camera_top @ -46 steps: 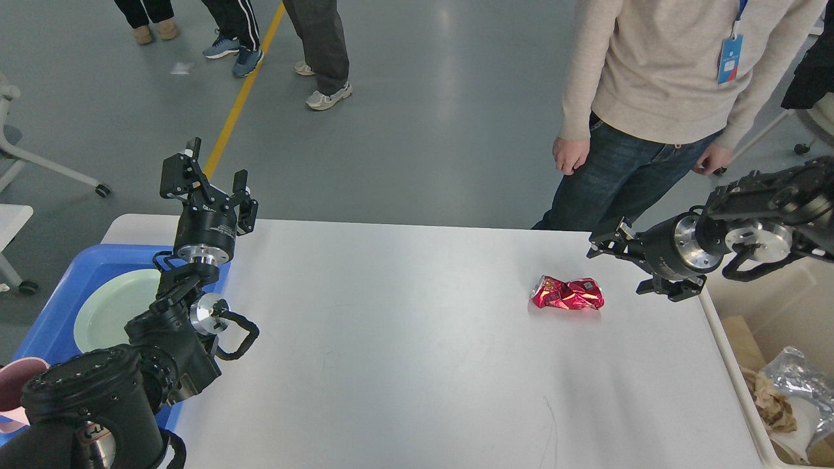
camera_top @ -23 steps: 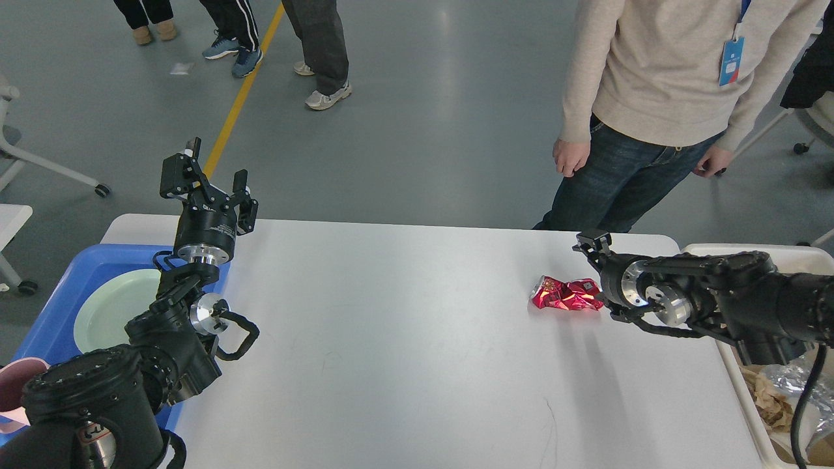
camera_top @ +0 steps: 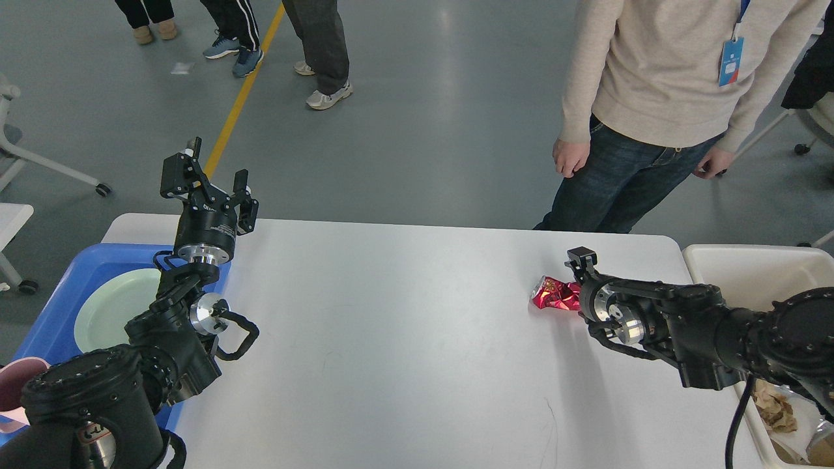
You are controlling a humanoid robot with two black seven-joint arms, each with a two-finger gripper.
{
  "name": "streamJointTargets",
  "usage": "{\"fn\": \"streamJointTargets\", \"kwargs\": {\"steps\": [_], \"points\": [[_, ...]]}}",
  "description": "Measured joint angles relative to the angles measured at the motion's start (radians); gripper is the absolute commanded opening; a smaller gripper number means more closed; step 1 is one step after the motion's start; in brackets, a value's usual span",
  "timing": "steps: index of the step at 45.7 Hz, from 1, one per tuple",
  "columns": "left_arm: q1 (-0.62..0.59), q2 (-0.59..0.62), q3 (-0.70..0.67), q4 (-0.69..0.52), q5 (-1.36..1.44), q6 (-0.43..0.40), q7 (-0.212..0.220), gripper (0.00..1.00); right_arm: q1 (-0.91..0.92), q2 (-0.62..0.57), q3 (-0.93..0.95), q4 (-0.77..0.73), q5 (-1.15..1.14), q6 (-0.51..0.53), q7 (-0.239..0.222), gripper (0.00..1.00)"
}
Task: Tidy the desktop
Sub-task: 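Move the right gripper down to the red packet, then grasp the red packet with the right gripper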
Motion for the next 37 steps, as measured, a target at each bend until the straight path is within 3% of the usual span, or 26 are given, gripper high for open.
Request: {"fn": "streamJointTargets", "kwargs": {"steps": [23, 28, 33, 37], "points": [[0.0, 0.0, 0.0, 0.0, 0.0, 0.0, 0.0, 0.97, -0.067, 0.102, 0.022, -0.174, 0.029, -0.021, -0.007, 0.97], [0.0, 0.0, 0.0, 0.0, 0.0, 0.0, 0.001, 0.97, -0.084, 0.112, 0.019, -0.191, 0.022, -0.021, -0.006, 0.82], [0.0, 0.0, 0.0, 0.0, 0.0, 0.0, 0.001, 0.97, -0.096, 0.12, 0.01, -0.202, 0.008, -0.021, -0.006, 0.77], [0.0, 0.0, 0.0, 0.0, 0.0, 0.0, 0.001, 0.97, -0.108, 0.135, 0.007, -0.221, -0.025, -0.02, -0.005, 0.65]]}}
